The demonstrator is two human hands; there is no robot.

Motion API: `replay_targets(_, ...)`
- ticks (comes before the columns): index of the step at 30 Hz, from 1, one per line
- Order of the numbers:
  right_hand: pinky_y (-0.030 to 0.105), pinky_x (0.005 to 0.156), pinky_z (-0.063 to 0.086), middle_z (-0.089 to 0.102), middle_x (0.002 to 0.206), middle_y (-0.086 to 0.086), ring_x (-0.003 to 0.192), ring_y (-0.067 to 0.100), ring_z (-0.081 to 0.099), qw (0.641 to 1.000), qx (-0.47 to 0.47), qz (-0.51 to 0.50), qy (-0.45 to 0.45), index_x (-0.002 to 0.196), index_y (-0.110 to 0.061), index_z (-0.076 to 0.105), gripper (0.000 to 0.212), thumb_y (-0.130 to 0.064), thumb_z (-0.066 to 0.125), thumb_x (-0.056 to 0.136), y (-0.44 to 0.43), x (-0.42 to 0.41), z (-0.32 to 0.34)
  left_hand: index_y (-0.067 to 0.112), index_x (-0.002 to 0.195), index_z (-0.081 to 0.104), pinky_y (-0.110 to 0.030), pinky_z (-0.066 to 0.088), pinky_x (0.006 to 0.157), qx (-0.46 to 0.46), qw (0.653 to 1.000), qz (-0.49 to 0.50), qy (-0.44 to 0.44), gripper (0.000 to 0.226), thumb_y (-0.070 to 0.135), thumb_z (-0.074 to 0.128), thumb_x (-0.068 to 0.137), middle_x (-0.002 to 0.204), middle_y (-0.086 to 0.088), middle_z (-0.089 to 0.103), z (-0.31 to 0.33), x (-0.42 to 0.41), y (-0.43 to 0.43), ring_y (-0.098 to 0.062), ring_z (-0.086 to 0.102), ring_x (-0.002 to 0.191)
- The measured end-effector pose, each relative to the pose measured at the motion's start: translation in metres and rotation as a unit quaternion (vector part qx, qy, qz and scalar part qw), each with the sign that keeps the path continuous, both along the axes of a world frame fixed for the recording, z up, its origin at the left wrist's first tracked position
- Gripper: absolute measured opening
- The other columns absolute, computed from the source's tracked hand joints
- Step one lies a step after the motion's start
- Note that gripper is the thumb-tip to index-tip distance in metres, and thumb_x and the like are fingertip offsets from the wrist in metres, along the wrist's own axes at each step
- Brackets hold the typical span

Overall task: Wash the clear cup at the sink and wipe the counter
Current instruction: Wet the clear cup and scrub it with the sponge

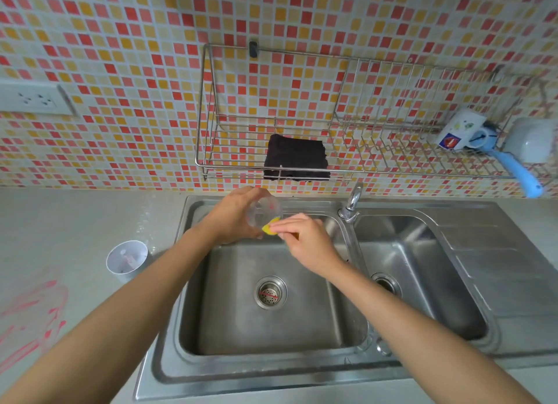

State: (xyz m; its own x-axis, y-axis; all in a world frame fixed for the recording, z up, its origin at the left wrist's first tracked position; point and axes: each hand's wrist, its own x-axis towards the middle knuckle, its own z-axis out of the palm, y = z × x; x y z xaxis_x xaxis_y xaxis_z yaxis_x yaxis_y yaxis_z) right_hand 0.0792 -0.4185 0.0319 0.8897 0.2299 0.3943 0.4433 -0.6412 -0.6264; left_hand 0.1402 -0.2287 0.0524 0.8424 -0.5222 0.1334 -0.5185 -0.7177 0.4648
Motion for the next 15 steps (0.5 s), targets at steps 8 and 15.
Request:
replay_targets(8, 0.038, 0.081, 0.053, 0.074, 0.093, 0.0, 0.095, 0.025, 0.065, 0.95, -0.282, 0.072, -0.111, 0.094, -0.011, 0.076, 0.035, 0.009, 0.075, 0.066, -0.016, 0.018, 0.001, 0.024, 0.134, 0.046, -0.015, 0.032, 0.092, 0.048, 0.997, -0.044, -0.031, 0.082, 0.035, 0.087, 0.064, 0.131, 0.005, 0.056, -0.006, -0.005, -0.004, -0.016, 0.053, 0.117)
replay_targets(15, 0.016, 0.094, 0.043, 0.073, 0.104, -0.002, 0.102, 0.011, 0.062, 0.996, -0.026, 0.014, 0.088, 0.1, -0.016, 0.076, 0.028, 0.001, 0.061, 0.085, 0.0, -0.004, -0.002, 0.026, 0.133, 0.046, -0.015, 0.032, 0.092, 0.052, 0.997, -0.047, -0.018, 0.078, 0.045, 0.083, 0.067, 0.131, 0.006, 0.056, 0.0, -0.003, -0.003, -0.014, 0.052, 0.117)
